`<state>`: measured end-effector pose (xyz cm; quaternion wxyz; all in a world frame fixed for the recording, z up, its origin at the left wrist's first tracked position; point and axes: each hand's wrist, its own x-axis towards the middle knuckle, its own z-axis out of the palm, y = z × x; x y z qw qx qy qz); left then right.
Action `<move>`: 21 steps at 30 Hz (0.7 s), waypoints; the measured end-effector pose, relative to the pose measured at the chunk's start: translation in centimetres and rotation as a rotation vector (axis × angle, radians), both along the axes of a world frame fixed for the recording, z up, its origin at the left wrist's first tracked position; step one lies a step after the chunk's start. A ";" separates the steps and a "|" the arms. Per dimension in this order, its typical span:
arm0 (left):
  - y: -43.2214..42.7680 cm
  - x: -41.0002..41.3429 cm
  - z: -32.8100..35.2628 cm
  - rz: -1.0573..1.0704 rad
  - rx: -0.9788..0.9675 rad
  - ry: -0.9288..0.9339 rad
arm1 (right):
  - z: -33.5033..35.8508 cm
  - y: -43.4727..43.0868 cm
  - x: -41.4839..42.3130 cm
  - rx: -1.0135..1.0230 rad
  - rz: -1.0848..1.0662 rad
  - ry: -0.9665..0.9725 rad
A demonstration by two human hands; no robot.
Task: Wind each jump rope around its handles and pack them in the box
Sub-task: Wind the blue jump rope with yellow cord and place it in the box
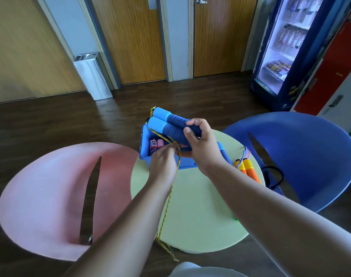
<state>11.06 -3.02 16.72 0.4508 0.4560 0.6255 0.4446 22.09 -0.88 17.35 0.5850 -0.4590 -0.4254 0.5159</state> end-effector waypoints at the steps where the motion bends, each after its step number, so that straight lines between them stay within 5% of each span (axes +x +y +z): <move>1: 0.2 -0.3 -0.4 -0.020 -0.001 -0.011 | 0.1 0.1 0.1 0.006 0.008 0.011; 13: 1.6 -1.5 -1.0 0.041 -0.029 -0.352 | -0.5 0.8 -0.3 0.075 0.001 -0.213; 21: 1.1 -1.7 -1.8 0.058 0.031 -0.120 | -0.7 0.7 0.6 0.106 0.115 -0.352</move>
